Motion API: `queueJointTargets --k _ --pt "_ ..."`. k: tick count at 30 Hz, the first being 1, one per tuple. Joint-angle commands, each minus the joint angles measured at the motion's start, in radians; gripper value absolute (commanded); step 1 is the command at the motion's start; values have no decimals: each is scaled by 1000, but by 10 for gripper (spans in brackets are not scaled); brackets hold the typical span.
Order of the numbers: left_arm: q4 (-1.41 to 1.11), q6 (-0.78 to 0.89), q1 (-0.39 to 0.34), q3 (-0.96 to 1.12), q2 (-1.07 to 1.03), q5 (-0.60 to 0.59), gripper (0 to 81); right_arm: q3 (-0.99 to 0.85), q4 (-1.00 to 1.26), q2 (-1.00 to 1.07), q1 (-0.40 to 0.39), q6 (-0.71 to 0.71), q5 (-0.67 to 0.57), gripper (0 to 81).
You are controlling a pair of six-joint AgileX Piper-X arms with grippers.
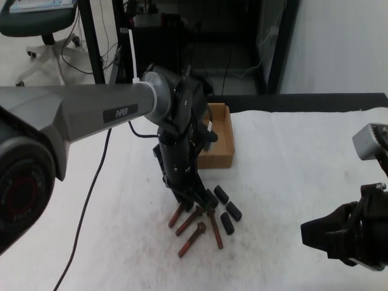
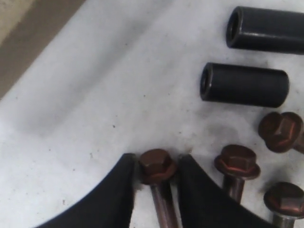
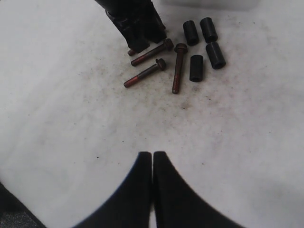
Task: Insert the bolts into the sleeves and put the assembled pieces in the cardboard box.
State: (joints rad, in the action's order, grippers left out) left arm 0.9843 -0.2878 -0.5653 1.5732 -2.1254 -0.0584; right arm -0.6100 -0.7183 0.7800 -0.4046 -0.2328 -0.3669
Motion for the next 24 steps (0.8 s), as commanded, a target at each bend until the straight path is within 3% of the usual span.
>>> queueJointTargets --k 1,9,11,14,24 --pt "44 12 6 0 -10 -3 307 1 4 -7 2 10 -14 8" --pt "32 12 13 0 -10 -1 300 1 4 -7 2 10 -14 8" --pt "32 4 14 0 -10 20 218 1 4 -7 2 10 -14 8" --pt "32 -29 14 0 -10 28 10 1 4 -7 2 10 -14 8" --pt "13 -18 14 15 -3 28 1 1 4 -7 2 46 -4 8"
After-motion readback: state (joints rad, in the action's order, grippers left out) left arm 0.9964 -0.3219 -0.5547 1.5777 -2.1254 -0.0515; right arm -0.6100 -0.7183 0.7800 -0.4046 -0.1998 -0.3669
